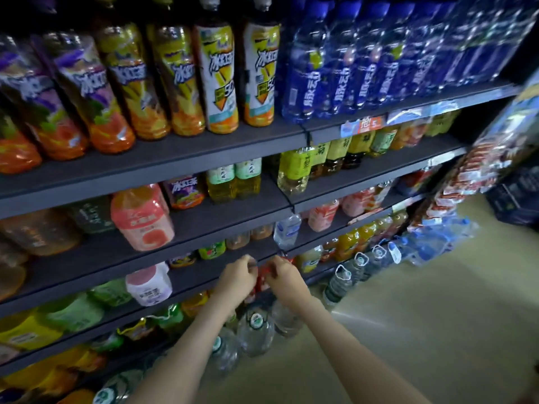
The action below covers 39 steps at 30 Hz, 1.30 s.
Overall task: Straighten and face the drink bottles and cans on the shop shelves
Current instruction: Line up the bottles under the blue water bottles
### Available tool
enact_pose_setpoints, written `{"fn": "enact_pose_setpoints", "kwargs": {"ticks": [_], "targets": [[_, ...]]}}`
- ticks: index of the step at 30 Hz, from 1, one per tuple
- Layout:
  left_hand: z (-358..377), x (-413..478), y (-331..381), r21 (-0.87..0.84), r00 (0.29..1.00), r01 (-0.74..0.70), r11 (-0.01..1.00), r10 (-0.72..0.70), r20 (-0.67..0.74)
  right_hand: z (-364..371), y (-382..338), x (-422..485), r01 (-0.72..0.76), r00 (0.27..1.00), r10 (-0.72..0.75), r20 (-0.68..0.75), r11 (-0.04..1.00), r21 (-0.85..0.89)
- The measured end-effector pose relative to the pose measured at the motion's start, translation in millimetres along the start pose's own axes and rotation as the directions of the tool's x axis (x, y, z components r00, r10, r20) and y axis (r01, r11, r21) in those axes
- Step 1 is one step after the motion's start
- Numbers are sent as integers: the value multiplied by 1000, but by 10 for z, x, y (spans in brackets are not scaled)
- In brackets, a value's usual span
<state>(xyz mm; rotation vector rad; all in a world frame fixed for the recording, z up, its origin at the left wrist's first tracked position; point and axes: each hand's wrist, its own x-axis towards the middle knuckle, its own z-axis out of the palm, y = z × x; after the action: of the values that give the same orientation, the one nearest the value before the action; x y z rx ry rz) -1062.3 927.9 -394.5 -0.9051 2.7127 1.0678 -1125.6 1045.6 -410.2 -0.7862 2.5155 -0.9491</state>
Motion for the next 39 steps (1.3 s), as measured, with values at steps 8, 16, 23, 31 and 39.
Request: {"fn": "enact_pose_setpoints", "kwargs": {"ticks": [8, 16, 23, 31, 39], "targets": [[-322, 826, 1206, 20, 972, -198, 980, 199, -122, -1308, 75, 775, 91, 980, -105, -169, 992, -85], [-235, 1396, 1938, 63, 967, -219, 974, 225, -123, -2146, 348, 1209, 60, 959, -77, -274, 996, -71], [-34, 1678, 2258, 124, 980, -97, 987, 116, -160, -2416, 720, 1556, 124, 969, -116, -220, 992, 25], [472, 1642, 2657, 22, 967, 104, 994, -96, -236, -2777, 1293, 1817, 214, 976, -214, -37, 977, 9], [640, 1562, 3240, 1, 917, 152, 988, -141, -372, -3201, 1484, 1941, 310, 949, -311, 48, 950, 41]]}}
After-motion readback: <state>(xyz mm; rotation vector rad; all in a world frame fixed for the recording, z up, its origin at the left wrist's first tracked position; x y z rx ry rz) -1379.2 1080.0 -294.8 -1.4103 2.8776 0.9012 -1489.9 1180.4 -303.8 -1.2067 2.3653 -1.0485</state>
